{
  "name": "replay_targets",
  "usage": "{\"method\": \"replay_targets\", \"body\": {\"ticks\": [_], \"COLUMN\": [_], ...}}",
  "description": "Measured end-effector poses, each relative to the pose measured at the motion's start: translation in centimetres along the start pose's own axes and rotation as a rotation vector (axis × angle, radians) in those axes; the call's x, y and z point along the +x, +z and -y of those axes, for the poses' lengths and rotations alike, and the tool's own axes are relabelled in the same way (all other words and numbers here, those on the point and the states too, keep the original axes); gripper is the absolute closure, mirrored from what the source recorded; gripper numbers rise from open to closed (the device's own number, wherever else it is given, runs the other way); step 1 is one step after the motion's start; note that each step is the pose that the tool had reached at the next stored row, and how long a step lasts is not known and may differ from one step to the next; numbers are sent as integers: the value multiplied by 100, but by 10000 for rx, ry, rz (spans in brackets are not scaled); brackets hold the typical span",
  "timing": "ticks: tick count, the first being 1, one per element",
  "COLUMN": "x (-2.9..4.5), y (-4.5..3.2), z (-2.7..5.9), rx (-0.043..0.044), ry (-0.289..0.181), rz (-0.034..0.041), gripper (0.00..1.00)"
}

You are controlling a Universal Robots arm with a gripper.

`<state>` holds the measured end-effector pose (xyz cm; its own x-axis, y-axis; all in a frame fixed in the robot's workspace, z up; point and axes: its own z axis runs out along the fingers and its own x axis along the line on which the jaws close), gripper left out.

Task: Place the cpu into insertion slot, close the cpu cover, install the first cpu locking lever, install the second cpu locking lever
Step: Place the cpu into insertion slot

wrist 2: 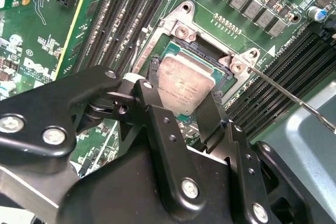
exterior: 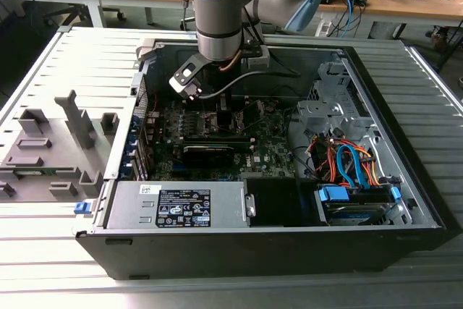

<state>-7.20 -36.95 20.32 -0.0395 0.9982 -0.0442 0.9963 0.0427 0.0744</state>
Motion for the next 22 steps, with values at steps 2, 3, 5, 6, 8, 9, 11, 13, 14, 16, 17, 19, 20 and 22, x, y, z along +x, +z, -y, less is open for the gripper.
{"method": "replay_targets", "body": {"ticks": [2,3,5,6,8,9,11,13,14,16,17,19,20,22], "x": [0,0,0,0,0,0,-3,-5,-5,-4,-4,-1,1,3], "y": [0,2,1,0,0,0,-14,-60,-69,-71,-73,-79,-81,-76], "z": [0,0,0,0,0,0,0,-4,-5,-1,10,91,137,163], "rx": [0,-5,-2,0,0,0,3,0,-1,-2,-1,-10,-14,-16], "ry": [0,1,1,0,1,1,4,5,5,5,6,7,9,9], "rz": [0,-7,-3,-1,-2,-2,2,-3,-5,-7,-10,-27,-39,-45], "gripper": [48,48,40,40,40,40,40,40,40,40,40,40,40,40]}}
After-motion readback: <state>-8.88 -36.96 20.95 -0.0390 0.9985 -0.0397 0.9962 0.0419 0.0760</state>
